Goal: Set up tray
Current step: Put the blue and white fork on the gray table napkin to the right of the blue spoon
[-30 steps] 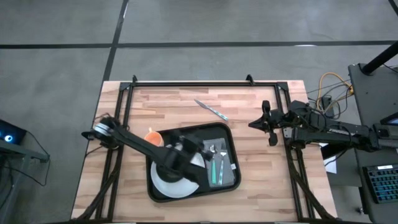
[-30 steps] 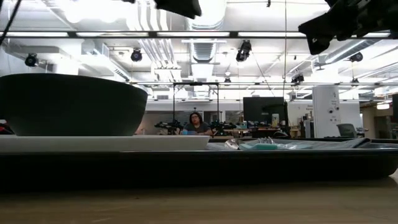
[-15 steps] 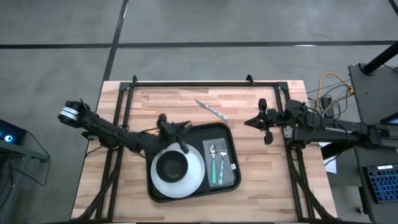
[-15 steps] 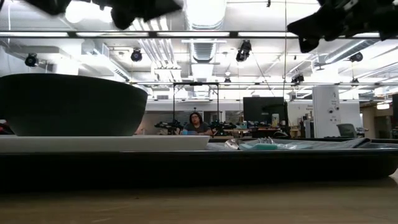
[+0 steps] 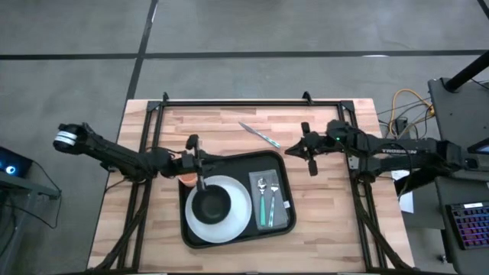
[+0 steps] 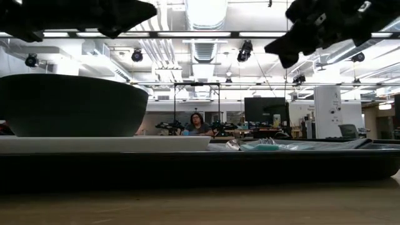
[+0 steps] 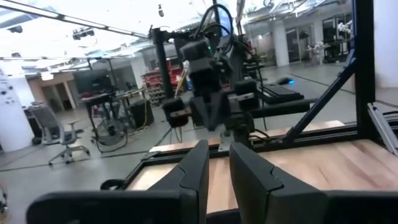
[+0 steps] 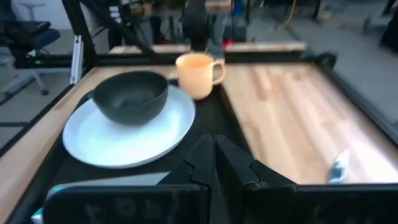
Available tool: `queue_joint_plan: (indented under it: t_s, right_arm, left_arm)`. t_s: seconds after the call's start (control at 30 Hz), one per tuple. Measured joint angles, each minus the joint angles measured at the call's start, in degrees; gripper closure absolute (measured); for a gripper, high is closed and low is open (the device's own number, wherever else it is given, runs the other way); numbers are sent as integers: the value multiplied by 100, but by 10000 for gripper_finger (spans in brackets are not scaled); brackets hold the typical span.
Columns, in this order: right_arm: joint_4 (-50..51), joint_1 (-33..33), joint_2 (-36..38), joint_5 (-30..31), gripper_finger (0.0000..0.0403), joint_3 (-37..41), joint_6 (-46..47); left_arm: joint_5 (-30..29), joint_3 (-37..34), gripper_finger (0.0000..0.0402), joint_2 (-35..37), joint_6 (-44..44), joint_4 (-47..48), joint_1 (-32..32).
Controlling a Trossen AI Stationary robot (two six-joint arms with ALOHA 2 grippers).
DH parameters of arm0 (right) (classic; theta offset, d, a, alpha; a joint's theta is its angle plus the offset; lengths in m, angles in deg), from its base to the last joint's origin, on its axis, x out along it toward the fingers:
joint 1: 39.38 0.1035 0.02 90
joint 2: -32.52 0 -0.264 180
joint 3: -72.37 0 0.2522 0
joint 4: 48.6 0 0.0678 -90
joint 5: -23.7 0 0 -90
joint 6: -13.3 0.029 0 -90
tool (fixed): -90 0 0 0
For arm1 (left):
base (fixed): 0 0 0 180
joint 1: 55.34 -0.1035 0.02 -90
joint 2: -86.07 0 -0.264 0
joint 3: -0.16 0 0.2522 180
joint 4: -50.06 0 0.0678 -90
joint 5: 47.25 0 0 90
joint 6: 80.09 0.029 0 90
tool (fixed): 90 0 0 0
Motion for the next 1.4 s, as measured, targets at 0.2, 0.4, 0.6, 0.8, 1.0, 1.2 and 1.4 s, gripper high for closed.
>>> queue_joint_plan:
  t_s: [0.2, 0.4, 0.6, 0.8, 1.0, 1.2, 1.4]
  right_arm:
    - [718, 231, -661, -435, 394, -295, 68]
    - [646, 738, -1249, 8, 394, -395, 210]
    - [692, 1438, -1802, 509, 394, -681, 433]
    - [771, 2193, -2343, 898, 394, -996, 729]
    - [1400, 2619, -2945, 1440, 394, -1469, 938]
    - [2341, 2648, -3511, 1553, 394, -2008, 1219]
    - [2856, 2659, -3889, 1513, 394, -2422, 1455]
  left_arm:
    - [60, -333, 356, 832, 202, 432, -40]
    - [94, -670, 356, 1324, -107, 961, -36]
    - [107, -958, 356, 1553, -169, 986, -34]
    - [80, -925, 356, 1722, -109, 968, -36]
    - [72, -814, 356, 1743, 59, 970, -36]
    - [63, -646, 356, 1741, 203, 974, -42]
    - [45, -585, 356, 1741, 345, 976, -42]
